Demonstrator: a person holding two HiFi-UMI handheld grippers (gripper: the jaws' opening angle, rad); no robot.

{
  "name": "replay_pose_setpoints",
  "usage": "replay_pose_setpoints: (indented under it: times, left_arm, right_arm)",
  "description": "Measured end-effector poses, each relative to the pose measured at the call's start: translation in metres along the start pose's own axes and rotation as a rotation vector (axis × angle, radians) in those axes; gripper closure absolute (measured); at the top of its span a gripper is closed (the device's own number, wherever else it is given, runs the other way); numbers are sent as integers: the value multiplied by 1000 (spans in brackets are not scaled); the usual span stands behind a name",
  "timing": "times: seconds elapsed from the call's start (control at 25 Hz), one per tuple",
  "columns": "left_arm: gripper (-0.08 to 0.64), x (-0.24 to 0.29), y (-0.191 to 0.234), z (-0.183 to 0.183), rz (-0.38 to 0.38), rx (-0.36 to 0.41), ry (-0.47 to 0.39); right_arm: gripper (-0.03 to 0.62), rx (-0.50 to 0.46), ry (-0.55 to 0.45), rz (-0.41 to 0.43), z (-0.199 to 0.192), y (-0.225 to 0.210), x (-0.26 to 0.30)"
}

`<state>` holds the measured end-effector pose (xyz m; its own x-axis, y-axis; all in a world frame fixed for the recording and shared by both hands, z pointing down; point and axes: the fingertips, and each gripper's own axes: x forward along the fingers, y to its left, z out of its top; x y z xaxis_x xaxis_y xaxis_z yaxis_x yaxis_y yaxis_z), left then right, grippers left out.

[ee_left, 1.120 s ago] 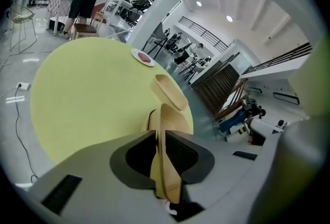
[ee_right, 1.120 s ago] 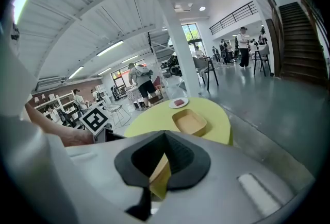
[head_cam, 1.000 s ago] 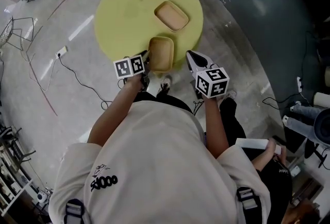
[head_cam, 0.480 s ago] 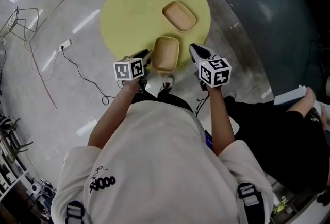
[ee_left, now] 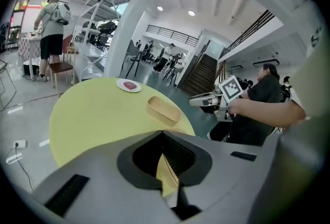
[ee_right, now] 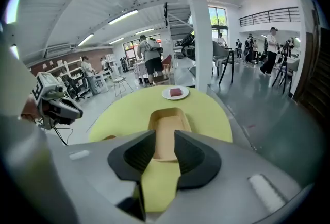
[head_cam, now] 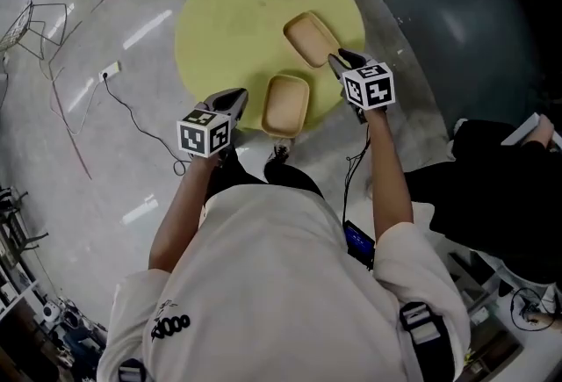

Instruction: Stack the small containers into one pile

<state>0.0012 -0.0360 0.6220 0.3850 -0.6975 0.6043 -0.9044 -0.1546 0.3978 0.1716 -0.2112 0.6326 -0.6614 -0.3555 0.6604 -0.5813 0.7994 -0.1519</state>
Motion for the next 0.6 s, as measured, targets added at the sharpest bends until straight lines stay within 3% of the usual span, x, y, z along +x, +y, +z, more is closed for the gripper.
replay_pose_setpoints:
  times: [0.28, 0.6]
  left_arm:
    - [554, 11, 16, 3, -7, 17, 27]
    - [554, 1, 32, 12, 34, 21, 33]
  right_arm:
    - [448, -56, 137, -21, -3, -48, 64]
    - [447, -118, 246, -13, -6, -63, 96]
